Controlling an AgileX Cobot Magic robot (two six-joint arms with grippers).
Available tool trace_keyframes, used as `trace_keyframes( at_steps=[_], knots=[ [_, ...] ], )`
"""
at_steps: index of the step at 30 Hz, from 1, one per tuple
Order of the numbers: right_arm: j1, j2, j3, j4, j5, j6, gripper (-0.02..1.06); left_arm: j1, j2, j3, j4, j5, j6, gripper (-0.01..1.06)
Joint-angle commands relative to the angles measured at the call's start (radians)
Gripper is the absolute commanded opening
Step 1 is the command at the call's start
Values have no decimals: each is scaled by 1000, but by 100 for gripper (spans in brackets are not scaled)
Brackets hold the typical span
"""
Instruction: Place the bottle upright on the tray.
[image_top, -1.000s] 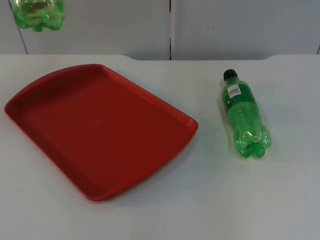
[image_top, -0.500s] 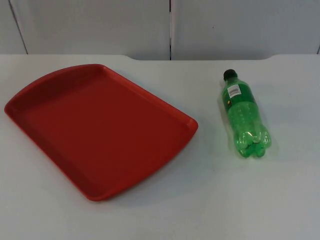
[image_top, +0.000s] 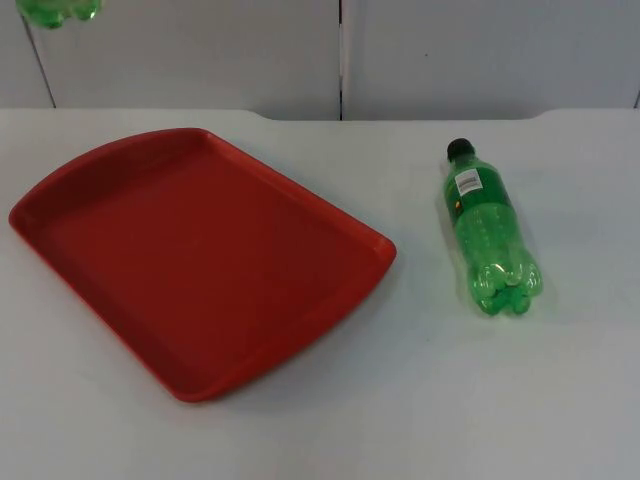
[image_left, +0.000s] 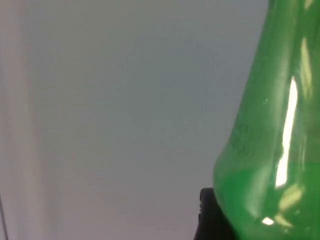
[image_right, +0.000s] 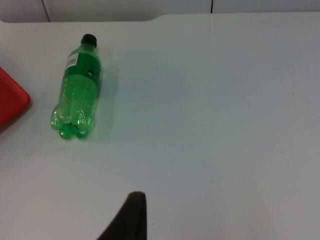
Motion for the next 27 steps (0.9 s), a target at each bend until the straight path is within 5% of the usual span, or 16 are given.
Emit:
trace_keyframes(
  at_steps=[1,14,27],
  knots=[
    [3,-4,2,2,1,-1,105,4,-6,4,7,-38,37,0],
    [3,-4,2,2,1,-1,105,4,0,4,17,-27,55,0],
    [3,-4,2,2,1,-1,105,4,266,4,-66,-362,305,0]
  ],
)
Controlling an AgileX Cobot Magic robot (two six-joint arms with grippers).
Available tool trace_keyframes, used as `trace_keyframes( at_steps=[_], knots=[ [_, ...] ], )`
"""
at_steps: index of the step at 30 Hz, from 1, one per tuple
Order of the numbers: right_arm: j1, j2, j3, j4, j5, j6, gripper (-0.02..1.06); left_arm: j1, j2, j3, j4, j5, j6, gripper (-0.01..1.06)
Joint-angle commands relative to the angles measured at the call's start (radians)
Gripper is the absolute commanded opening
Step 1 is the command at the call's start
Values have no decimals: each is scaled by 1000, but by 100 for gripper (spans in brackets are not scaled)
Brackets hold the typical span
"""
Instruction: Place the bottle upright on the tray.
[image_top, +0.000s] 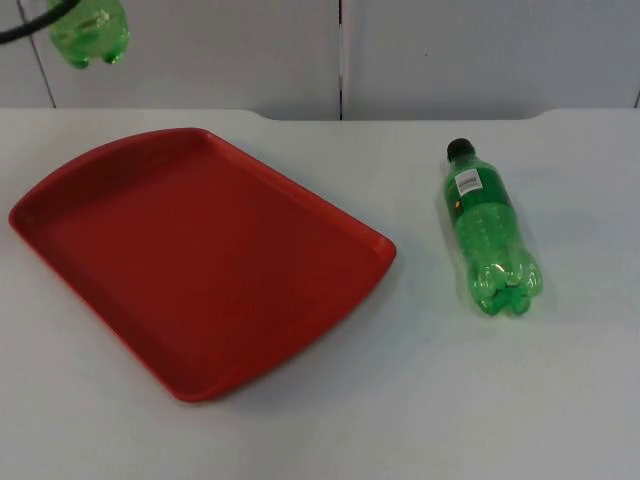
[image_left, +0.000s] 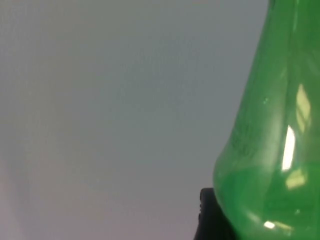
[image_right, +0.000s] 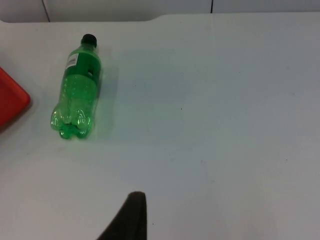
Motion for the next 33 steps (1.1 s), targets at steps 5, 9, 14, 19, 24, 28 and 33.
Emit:
trace_keyframes(
  at_steps=[5,9,14,19,24,28,33],
  knots=[
    [3,-4,2,2,1,-1,105,4,130,2,-39,-146,121,0],
    [3,-4,2,2,1,-1,105,4,190,2,-41,-205,121,0],
    [3,-4,2,2,1,-1,105,4,283,2,-51,-323,121,0],
    [3,-4,2,2,1,-1,105,4,351,2,-61,-346,121,0],
    [3,-4,2,2,1,-1,105,4,406,2,-61,-384,119,0],
    [3,-4,2,2,1,-1,105,4,444,2,-61,-399,119,0],
    [3,-4,2,2,1,-1,105,4,502,2,-61,-399,119,0]
  ],
)
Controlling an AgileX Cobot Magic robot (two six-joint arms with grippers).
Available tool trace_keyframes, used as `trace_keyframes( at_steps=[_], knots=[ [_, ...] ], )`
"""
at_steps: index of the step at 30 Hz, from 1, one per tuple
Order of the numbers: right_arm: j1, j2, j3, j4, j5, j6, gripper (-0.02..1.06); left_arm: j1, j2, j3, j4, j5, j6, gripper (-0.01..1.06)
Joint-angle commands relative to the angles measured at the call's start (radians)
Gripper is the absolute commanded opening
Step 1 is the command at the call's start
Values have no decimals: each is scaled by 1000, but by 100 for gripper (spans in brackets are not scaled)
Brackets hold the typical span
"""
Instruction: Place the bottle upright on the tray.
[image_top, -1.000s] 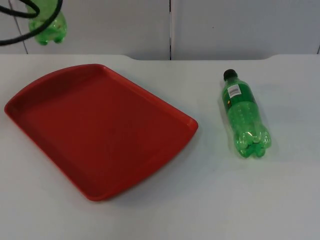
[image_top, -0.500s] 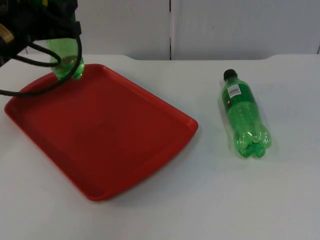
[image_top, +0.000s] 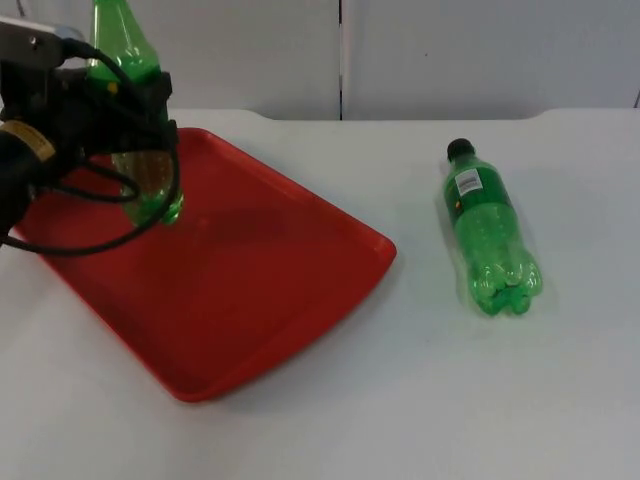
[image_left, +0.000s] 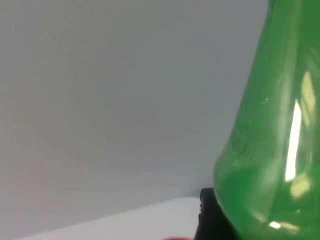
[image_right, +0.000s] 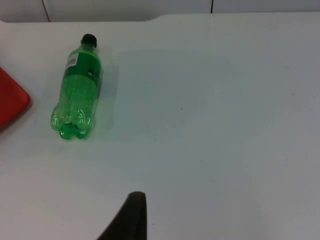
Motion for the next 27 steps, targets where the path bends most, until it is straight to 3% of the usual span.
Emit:
trace_keyframes(
  at_steps=[1,13,16,22,27],
  knots=[
    [3,-4,2,2,1,-1,105,4,13,2,-12,-26,0,0],
    [3,-4,2,2,1,-1,105,4,34,2,18,-26,0,0],
    [3,-4,2,2,1,-1,105,4,34,2,48,-26,0,7],
    [3,-4,2,2,1,-1,105,4,34,2,125,-26,0,50],
    [3,-4,2,2,1,-1,105,4,34,2,111,-26,0,63]
  ],
)
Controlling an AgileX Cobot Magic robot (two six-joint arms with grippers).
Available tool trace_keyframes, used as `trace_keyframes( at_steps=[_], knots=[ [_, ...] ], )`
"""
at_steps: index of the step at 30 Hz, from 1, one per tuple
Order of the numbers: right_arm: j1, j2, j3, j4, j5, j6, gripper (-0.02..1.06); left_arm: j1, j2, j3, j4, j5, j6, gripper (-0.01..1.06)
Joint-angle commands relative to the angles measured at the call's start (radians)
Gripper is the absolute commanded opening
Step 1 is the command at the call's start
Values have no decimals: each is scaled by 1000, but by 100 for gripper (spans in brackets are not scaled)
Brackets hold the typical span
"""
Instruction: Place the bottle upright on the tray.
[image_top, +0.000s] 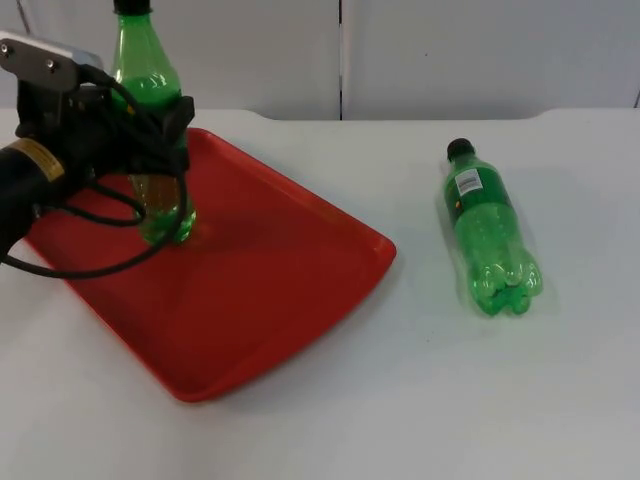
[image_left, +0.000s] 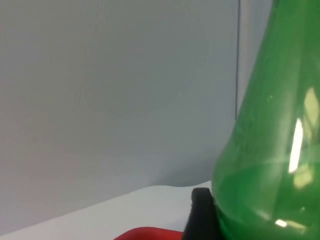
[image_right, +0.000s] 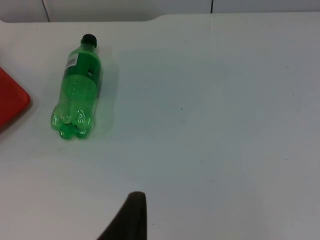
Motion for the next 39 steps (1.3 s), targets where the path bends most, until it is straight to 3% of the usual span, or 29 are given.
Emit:
trace_keyframes(
  at_steps=[1,17,19,20,23,24,33,39],
  knots=[
    [3,-4,2,2,1,-1,105,2,3,4,3,1,-4,63],
    [3,-4,2,2,1,-1,105,2,3,4,28,1,-4,63],
    [3,-4,2,2,1,-1,105,2,1,4,41,1,-4,75],
    [3,-4,2,2,1,-1,105,2,1,4,41,1,-4,75],
    [3,-4,2,2,1,-1,105,2,1,4,41,1,-4,103],
    [3,-4,2,2,1,-1,105,2,0,4,41,1,-4,105],
    [3,-4,2,2,1,-1,105,2,-12,15,63,1,-4,105],
    [3,-4,2,2,1,-1,105,2,-55,102,-107,1,56,105]
  ],
)
